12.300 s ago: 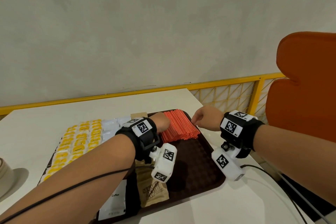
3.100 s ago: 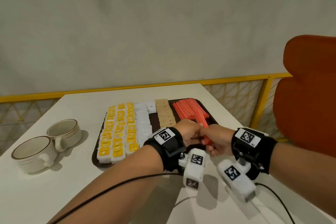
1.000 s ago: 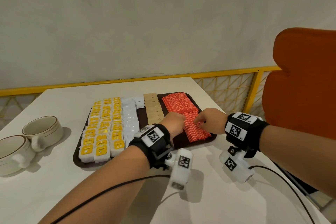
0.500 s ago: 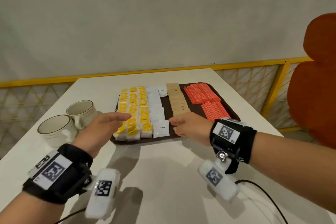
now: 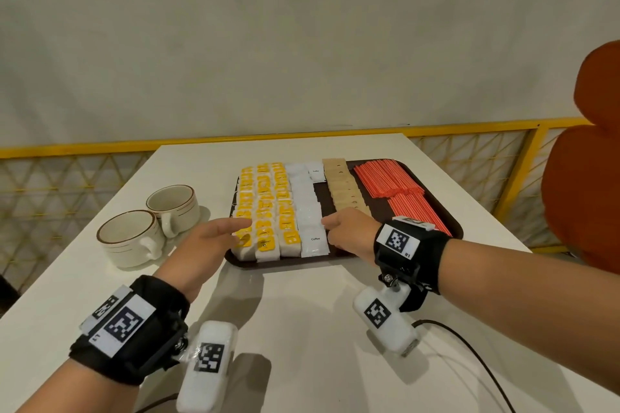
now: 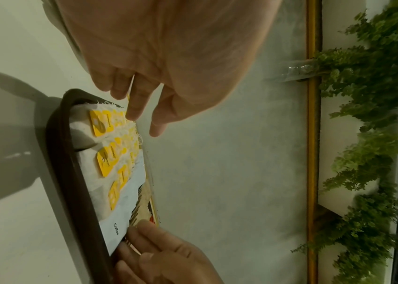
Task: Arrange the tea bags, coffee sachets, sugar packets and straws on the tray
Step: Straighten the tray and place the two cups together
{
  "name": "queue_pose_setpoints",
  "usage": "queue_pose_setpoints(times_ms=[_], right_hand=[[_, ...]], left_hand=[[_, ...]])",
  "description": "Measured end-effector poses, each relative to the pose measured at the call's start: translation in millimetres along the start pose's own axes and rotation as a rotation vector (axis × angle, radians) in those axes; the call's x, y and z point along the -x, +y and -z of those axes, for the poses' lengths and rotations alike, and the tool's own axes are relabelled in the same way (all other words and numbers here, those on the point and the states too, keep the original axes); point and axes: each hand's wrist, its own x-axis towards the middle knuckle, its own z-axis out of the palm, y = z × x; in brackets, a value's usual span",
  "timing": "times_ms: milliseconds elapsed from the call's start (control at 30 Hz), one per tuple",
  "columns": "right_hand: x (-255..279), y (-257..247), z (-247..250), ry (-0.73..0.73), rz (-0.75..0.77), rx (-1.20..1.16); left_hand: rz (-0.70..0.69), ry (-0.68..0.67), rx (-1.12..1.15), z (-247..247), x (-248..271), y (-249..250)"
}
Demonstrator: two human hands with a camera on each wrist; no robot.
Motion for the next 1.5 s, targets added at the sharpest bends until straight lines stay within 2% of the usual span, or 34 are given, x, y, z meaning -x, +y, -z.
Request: queue_pose_setpoints(times_ms=[400,600,700,833,1067,1200,1367,1500], right_hand=[[7.3,0.6,1.1,0.014,0.044,-0.054],[25.3,18.1,33.0,0.047,0.058,-0.146],[29.0,35.6,63.2,0.123,0.054,-0.267],[18.7,74.5,95.0,0.329,-0.008,-0.294],[-0.6,125.6,127.8,0.448,-0.217,-0.141],[-18.9,143.9,132.3,0.367,-0.312,-0.047],[-48.2,145.0,129.1,0.282,-0.323,0.183],[-62.0,148.6,137.1,0.246,-0.377,0.149]], left_hand=[[0.071,0.025,0.036,2.7,-4.0,-8.1],[0.160,0.095,0.139,9.1,-10.5,-19.8],[0.208,0.161,0.237,9.7,-15.3,-18.2],[0.285,0.144,0.241,6.3,-22.7,-10.8],[0.370,0.186,0.105,7.5,-44.2,-20.4],[0.406,0.186,-0.031,6.1,-59.1,-22.4],[0.455,0.128,-0.186,10.8,-87.1,-23.1],[0.411,0.093,-0.345,13.7,-101.1,-25.6]])
